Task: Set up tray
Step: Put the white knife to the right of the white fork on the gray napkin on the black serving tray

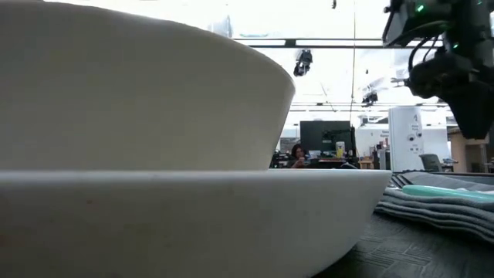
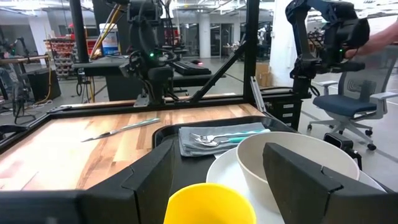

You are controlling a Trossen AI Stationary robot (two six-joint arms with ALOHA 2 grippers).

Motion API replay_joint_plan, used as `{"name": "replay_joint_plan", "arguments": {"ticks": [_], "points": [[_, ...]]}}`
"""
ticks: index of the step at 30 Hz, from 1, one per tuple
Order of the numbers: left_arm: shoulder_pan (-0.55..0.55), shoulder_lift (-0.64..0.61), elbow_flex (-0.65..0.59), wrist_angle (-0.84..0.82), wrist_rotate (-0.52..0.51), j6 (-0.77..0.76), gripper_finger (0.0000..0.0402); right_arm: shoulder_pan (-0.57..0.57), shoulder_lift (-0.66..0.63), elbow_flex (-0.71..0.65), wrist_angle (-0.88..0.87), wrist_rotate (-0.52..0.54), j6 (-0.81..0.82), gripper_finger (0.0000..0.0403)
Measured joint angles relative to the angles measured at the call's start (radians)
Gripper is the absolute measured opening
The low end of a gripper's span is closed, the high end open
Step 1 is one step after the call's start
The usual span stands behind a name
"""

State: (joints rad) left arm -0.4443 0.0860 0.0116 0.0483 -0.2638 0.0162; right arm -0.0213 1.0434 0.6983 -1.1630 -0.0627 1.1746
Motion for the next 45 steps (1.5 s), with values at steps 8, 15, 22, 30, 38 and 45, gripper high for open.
{"name": "replay_joint_plan", "arguments": {"ticks": [8, 15, 22, 30, 38, 45], "points": [[0.000, 0.000, 0.000, 0.000, 0.000, 0.000, 0.0224, -0.145, 0.083, -0.001, 0.004, -0.001, -0.160, 0.0103], [0.000, 0.000, 0.000, 0.000, 0.000, 0.000, 0.0224, -0.257, 0.174, -0.001, 0.064, -0.031, -0.290, 0.0093], [0.000, 0.000, 0.000, 0.000, 0.000, 0.000, 0.0224, -0.321, 0.238, -0.001, 0.150, -0.033, -0.367, 0.0090], [0.000, 0.000, 0.000, 0.000, 0.000, 0.000, 0.0224, -0.327, 0.318, -0.001, 0.191, -0.036, -0.411, 0.0097], [0.000, 0.000, 0.000, 0.000, 0.000, 0.000, 0.0224, -0.327, 0.441, -0.001, 0.249, -0.033, -0.423, 0.0090], [0.000, 0.000, 0.000, 0.000, 0.000, 0.000, 0.0224, -0.327, 0.522, 0.006, 0.284, -0.046, -0.411, 0.0079]]}}
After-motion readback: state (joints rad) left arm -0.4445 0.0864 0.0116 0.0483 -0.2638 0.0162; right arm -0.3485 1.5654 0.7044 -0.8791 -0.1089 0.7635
